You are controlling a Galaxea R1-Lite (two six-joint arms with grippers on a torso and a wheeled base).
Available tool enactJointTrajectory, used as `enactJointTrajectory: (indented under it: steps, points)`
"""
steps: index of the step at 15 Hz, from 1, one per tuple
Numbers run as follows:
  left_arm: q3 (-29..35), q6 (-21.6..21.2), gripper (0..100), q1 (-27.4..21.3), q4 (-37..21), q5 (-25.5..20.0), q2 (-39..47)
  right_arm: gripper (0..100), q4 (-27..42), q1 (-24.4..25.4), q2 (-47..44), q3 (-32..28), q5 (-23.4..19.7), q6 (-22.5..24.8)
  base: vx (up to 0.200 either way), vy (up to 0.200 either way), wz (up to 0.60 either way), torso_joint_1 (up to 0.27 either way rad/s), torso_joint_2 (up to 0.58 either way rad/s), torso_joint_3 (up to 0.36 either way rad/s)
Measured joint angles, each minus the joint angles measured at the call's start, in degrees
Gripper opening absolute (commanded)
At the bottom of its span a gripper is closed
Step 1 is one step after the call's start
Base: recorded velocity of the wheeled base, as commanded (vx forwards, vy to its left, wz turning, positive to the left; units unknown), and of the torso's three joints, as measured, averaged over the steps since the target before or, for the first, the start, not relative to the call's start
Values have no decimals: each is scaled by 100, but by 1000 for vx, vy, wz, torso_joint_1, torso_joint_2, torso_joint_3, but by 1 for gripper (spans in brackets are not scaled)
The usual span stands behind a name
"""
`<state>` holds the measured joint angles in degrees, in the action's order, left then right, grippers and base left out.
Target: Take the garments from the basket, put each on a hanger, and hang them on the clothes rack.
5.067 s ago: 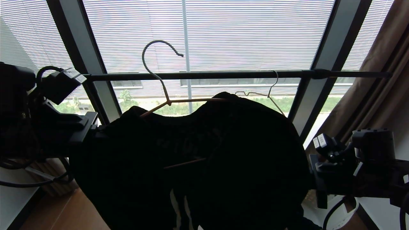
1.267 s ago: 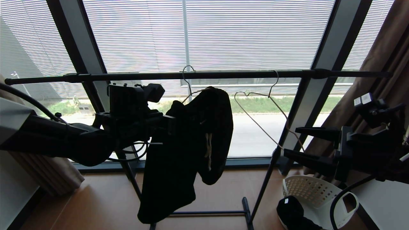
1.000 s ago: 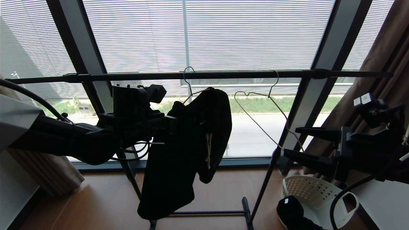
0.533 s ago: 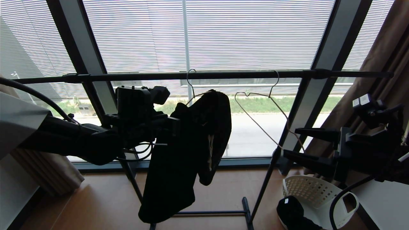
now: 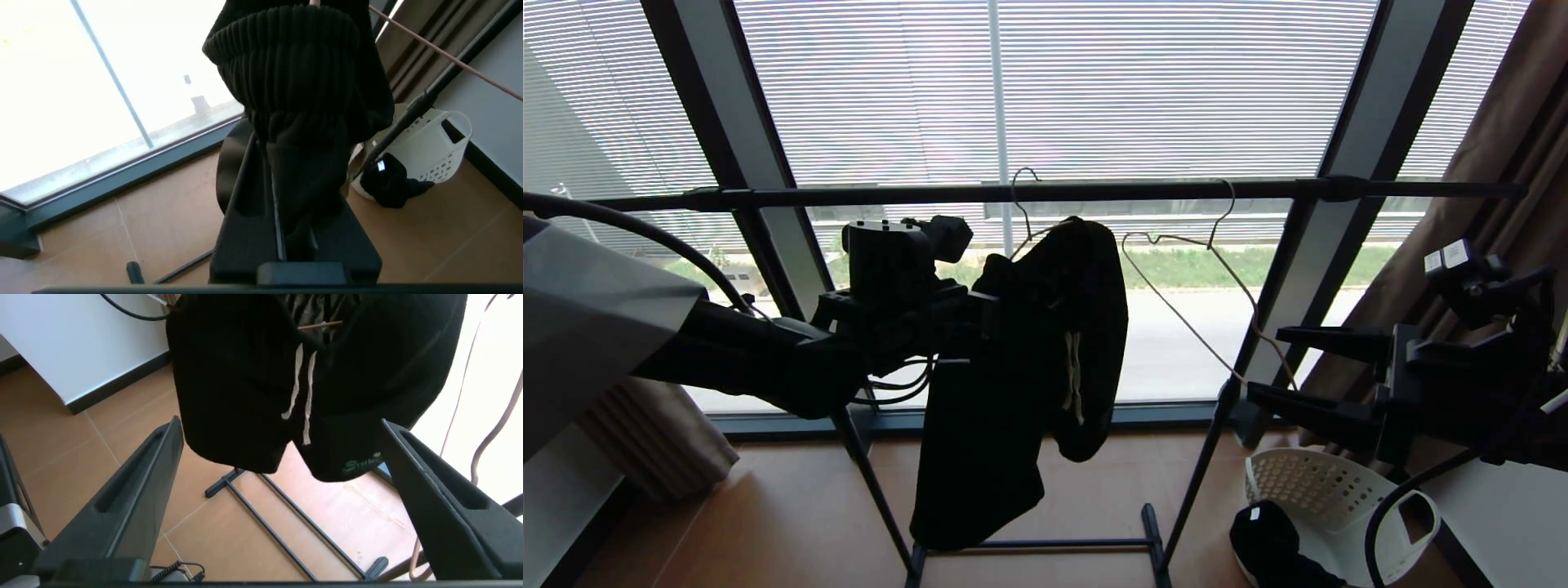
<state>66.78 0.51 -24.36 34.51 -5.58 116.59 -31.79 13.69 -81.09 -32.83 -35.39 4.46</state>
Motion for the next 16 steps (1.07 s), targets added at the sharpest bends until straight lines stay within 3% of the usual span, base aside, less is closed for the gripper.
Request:
enactJointTrajectory:
  steps: [2,3,11,16]
  points:
    - [-30,9,0,9,121,88,57,100,0,0,0,0,0,0,0,0,0,0,0,0]
    - [-72,9,100,9,121,90,72,100,0,0,0,0,0,0,0,0,0,0,0,0]
    - [-300,0,100,11,79,102,-59,100,0,0,0,11,0,7,0,0,0,0,0,0]
    - [-975,-16,100,7,-183,74,-874,100,0,15,151,144,4,22,0,0,0,0,0,0]
